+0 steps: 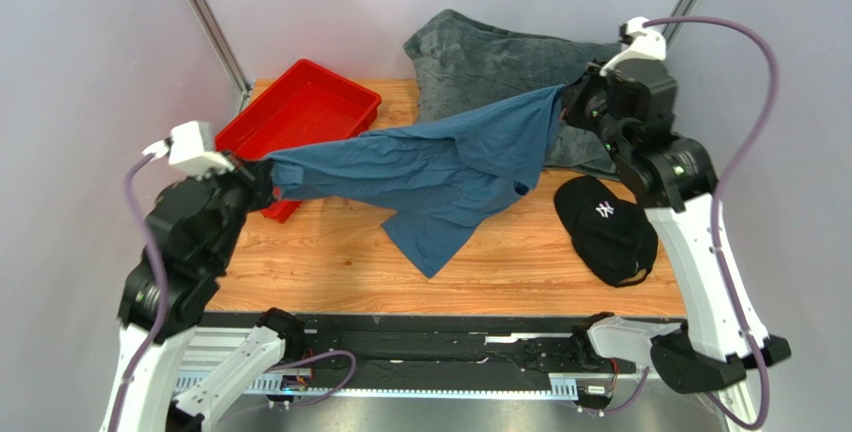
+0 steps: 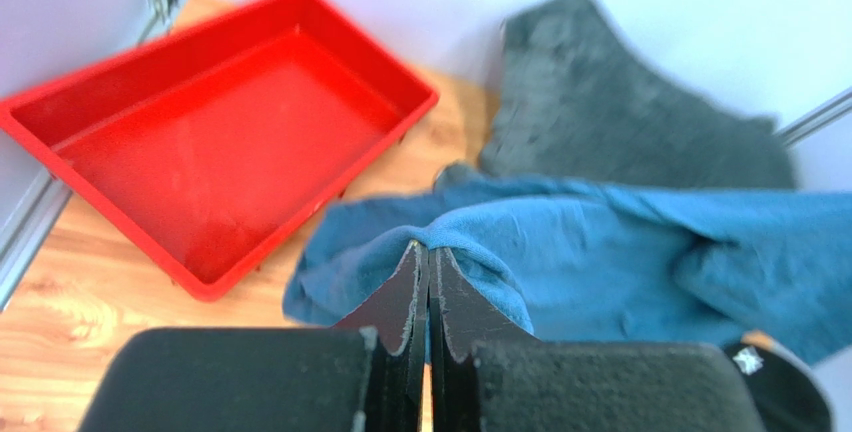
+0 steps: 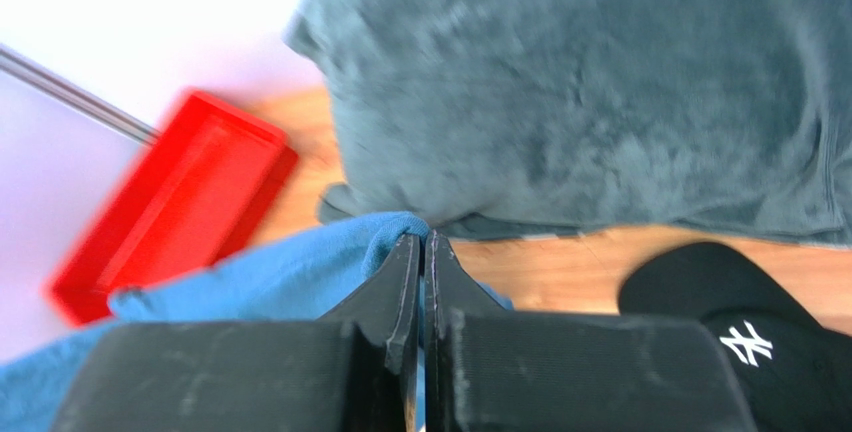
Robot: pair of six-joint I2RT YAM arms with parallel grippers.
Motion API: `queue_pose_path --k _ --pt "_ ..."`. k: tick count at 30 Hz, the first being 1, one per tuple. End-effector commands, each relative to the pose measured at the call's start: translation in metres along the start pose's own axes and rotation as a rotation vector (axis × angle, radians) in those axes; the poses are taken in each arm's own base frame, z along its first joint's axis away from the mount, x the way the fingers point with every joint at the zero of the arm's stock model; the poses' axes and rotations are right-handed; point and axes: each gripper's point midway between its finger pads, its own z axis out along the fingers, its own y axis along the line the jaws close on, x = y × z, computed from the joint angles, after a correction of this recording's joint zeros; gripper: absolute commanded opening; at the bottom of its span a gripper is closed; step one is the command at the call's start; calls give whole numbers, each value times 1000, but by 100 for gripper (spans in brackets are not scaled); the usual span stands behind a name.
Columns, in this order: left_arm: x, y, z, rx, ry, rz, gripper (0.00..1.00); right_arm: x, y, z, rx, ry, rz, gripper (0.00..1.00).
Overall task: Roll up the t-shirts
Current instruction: Flatten out the T-shirt at the center of the board.
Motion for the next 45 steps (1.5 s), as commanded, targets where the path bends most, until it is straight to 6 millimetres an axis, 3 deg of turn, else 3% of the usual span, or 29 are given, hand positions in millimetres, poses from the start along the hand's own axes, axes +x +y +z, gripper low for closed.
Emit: queue_pose_path --k 1,3,7,8,10,11,15,19,22,25,27,30,31,33,34,35,36,37,38,39,40,41,43,44,45 --pt "-27 7 -23 4 -113 -11 0 -40 13 -41 -87 -100 48 0" --pt "-28 7 -21 5 -115 -6 0 -41 15 -35 -86 -94 31 0" --pt "-13 -4 0 19 -53 11 0 -16 24 8 -77 8 -11 0" --pt "5 -5 15 17 -6 24 0 -5 27 30 -69 37 -18 0" --pt "15 -13 34 29 8 17 0 10 23 60 -43 80 -20 0" --pt "30 -16 50 24 53 32 0 24 24 86 -39 130 -21 0" --pt "28 -33 85 22 87 49 0 30 12 123 6 185 21 0" --pt "-7 -48 88 52 34 63 0 2 16 103 -8 120 29 0" --pt "-45 -55 65 84 -48 53 0 -23 17 68 -26 68 34 0" --pt "-67 -51 38 101 -112 51 0 -52 20 29 -58 -18 45 0" --pt "-74 -49 28 107 -141 61 0 -71 22 10 -75 -72 52 0" --pt "-69 -45 22 120 -147 71 0 -77 26 7 -91 -70 47 0" --pt "-50 -45 30 126 -98 80 0 -80 28 8 -97 -72 47 0" --pt "-17 -46 39 139 -3 44 0 -68 29 32 -95 -21 46 0" --pt "26 -45 47 164 108 37 0 -61 27 44 -89 3 45 0" --pt "48 -44 51 175 156 17 2 -41 19 76 -61 66 43 0" --pt "72 -41 54 167 214 -47 10 -29 14 93 -44 101 42 0" --pt "120 -29 57 147 319 -64 19 -15 8 111 -30 145 43 0" --pt "138 -29 60 147 356 -106 40 16 -5 148 1 237 47 3" --pt "155 -25 60 138 393 -122 50 30 -6 161 -7 286 57 8" --pt "182 -17 58 123 455 -132 57 49 -13 169 14 352 57 23" --pt "190 -17 57 120 475 -160 62 54 -15 173 21 378 53 33" --pt "203 -9 51 102 493 -186 64 71 -16 171 29 430 48 53" --pt "208 -8 49 87 503 -223 63 95 -21 171 57 472 23 58" --pt "211 -6 47 85 501 -237 63 82 -16 153 41 429 14 62"
